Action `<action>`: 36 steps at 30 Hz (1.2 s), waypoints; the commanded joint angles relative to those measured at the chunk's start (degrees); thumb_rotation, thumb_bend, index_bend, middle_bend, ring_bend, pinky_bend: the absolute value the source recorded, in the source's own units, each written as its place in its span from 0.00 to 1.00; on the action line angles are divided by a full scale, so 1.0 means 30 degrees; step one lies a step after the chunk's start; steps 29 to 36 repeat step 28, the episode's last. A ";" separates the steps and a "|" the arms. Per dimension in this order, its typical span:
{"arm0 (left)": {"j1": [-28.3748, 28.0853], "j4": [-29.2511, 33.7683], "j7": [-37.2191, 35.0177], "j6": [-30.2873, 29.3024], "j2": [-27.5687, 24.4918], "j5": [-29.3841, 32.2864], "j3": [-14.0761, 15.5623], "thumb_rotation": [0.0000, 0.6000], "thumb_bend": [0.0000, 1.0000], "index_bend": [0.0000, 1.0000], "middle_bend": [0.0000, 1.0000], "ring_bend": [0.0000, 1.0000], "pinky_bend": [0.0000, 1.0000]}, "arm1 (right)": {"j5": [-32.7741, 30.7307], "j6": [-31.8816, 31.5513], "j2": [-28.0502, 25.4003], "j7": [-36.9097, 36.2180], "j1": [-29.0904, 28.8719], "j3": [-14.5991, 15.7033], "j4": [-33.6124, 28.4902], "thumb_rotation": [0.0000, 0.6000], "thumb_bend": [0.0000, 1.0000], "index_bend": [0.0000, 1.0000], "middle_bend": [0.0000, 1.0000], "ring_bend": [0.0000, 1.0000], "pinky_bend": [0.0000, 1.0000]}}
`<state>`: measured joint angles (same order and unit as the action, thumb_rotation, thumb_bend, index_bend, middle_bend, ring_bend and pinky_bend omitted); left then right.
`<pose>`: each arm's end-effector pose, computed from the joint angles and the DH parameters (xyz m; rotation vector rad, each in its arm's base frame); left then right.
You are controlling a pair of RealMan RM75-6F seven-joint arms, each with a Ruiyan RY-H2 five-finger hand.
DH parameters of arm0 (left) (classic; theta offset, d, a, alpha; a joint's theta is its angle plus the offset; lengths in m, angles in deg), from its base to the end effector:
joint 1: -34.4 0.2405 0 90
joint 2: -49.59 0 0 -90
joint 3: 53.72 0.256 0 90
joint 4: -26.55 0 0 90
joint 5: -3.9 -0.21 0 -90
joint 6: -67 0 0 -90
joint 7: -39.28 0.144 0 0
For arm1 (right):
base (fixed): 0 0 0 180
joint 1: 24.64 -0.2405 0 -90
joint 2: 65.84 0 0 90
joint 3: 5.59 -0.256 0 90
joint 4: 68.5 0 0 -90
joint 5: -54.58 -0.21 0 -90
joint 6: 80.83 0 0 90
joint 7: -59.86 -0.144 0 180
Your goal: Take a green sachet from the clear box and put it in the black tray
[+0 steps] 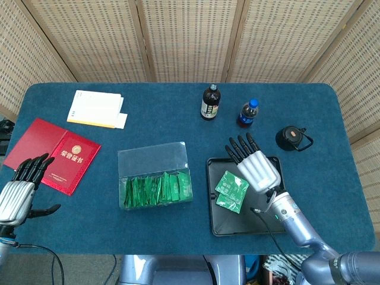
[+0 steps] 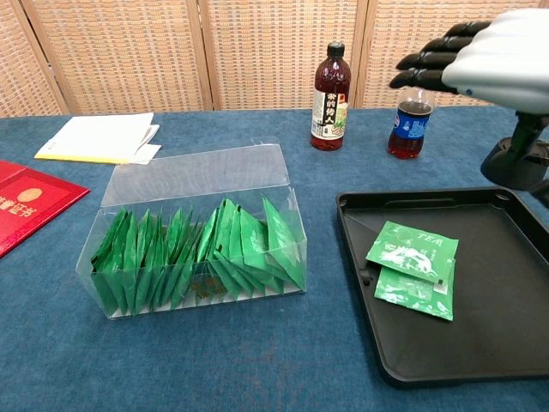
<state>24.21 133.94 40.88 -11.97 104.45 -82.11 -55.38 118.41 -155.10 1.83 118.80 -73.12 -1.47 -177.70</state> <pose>-0.2581 0.1963 0.1680 -1.5100 -0.9923 -0.9528 -0.1294 -0.3056 0.0848 1.9132 -0.1141 0.5447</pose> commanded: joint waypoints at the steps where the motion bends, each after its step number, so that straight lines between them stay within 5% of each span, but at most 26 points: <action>1: 0.0041 -0.0011 0.0029 -0.0097 -0.0007 -0.0029 -0.0007 1.00 0.06 0.00 0.00 0.00 0.00 | 0.0414 -0.0783 -0.0723 -0.0805 0.0685 -0.0330 -0.0515 1.00 0.04 0.03 0.00 0.00 0.12; 8: 0.0190 0.0018 0.0125 -0.0414 0.0022 -0.0143 -0.0007 1.00 0.06 0.00 0.00 0.00 0.00 | 0.4237 -0.3913 -0.1631 -0.7287 0.4076 0.0111 0.0386 1.00 0.00 0.01 0.00 0.00 0.01; 17: 0.0474 0.0084 0.0931 -0.0869 0.0359 -0.0540 0.0190 1.00 0.06 0.00 0.00 0.00 0.00 | 0.5501 -0.7609 0.0024 -1.5406 0.9325 0.0740 0.4009 1.00 0.00 0.00 0.00 0.00 0.00; 25: 0.0656 0.0018 0.1527 -0.1277 0.0790 -0.1006 0.0291 1.00 0.06 0.00 0.00 0.00 0.00 | 0.5722 -0.8193 0.1363 -1.6703 1.1402 0.0430 0.6071 1.00 0.00 0.00 0.00 0.00 0.00; 36: 0.0656 0.0002 0.1779 -0.1265 0.0915 -0.1074 0.0315 1.00 0.06 0.00 0.00 0.00 0.00 | 0.5848 -0.7868 0.1334 -1.6836 1.1667 0.0244 0.6299 1.00 0.00 0.00 0.00 0.00 0.00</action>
